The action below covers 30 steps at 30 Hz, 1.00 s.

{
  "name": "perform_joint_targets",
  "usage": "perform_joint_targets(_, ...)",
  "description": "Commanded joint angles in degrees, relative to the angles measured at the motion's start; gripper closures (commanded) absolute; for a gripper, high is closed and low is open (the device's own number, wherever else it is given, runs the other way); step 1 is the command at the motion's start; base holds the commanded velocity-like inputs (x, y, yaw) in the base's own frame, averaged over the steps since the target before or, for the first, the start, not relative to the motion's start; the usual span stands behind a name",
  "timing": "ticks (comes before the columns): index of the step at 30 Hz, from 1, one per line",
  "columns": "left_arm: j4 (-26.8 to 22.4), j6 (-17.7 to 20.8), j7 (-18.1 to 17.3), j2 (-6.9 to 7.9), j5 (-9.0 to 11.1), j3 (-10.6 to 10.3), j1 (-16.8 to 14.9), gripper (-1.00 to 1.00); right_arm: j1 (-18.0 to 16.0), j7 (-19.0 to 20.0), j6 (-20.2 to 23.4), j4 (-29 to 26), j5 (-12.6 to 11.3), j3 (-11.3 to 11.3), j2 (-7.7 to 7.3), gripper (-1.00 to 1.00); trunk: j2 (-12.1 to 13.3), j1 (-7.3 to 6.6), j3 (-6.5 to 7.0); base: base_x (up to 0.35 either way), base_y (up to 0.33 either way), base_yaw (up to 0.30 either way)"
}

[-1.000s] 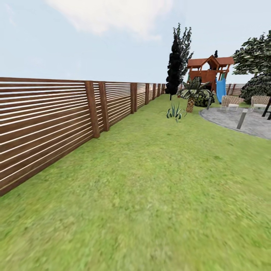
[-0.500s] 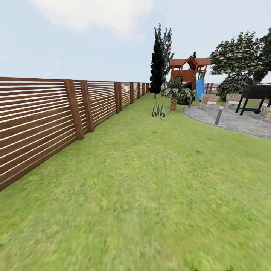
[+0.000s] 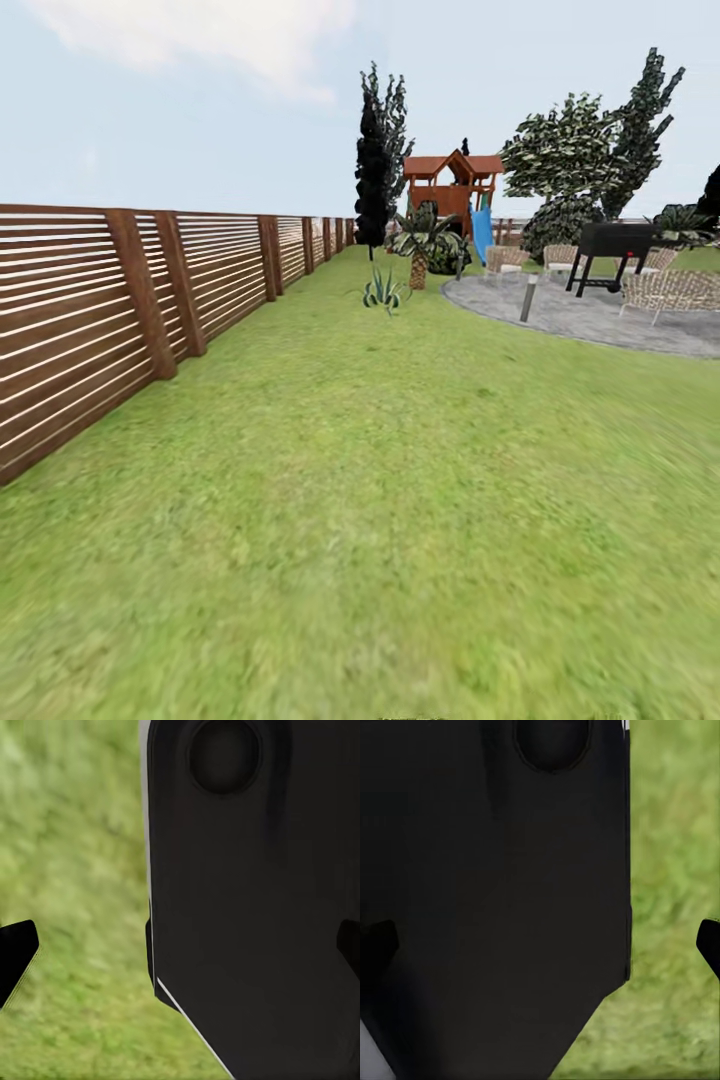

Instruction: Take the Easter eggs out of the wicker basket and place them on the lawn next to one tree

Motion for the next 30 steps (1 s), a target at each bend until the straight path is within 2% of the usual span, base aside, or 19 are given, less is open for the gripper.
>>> perform_joint_targets(1, 0.0, 0.0, 0.0, 0.01, 0.0, 0.0, 0.0, -1.0, 0.0, 0.0, -0.3, 0.1, -0.3, -0.4, 0.02, -1.0, 0.0, 0.0, -0.07, 0.0, 0.0, -0.274)
perform_joint_targets(30, 0.0, 0.0, 0.0, 0.01, 0.0, 0.0, 0.0, -1.0, 0.0, 0.0, -0.3, -0.2, -0.3, -0.9, -0.13, -1.0, 0.0, 0.0, -0.98, 0.0, 0.0, -0.27)
